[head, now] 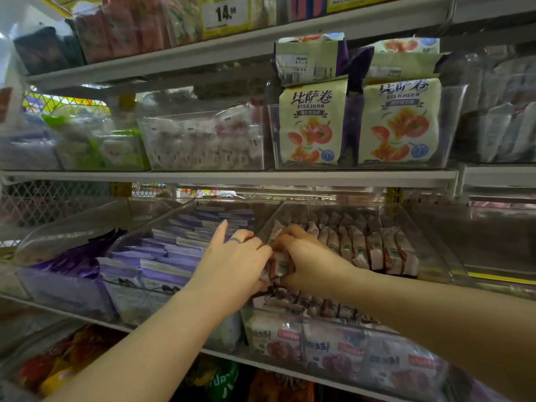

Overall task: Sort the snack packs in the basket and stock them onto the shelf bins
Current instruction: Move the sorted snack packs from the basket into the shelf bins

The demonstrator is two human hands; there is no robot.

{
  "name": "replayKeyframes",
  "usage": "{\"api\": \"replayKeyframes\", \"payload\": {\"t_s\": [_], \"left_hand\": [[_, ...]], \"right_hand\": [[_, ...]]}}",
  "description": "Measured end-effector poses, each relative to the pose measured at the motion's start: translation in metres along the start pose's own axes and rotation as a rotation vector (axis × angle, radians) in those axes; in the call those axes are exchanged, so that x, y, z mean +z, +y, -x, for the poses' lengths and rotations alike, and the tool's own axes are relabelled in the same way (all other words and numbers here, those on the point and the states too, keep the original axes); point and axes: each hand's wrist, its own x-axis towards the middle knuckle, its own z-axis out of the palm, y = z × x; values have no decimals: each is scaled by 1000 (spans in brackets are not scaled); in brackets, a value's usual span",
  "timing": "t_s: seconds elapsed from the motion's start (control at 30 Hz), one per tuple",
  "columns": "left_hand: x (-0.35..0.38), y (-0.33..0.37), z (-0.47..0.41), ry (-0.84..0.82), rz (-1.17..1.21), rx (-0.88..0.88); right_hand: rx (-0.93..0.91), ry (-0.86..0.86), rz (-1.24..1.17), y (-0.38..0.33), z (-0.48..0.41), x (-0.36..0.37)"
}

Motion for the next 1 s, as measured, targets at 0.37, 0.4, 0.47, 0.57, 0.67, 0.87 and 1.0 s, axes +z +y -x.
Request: {"api": "replayKeyframes", "payload": {"t_s": [0.37, 0.4, 0.47, 0.57, 0.67, 0.87, 1.0], "left_hand": [[5, 2, -5, -67, 64, -27], [4, 1, -4, -76, 85, -22], [4, 1, -4, -60, 70, -8], [4, 4, -4, -10, -10, 18], [7, 2, 1, 37, -11, 60], [8, -1, 8, 78, -19, 281], [5, -3, 5, 10, -44, 304]], "right_hand": [[-16, -176, 51, -4, 0, -7], [-29, -173, 43, -4, 0, -9], [-45, -165, 39, -5, 1, -13], [-70, -176, 263, -4, 2, -14], [-94, -225, 348, 5, -3, -28], [63, -527, 91, 32, -28, -62], [11, -525, 113, 38, -40, -50]]}}
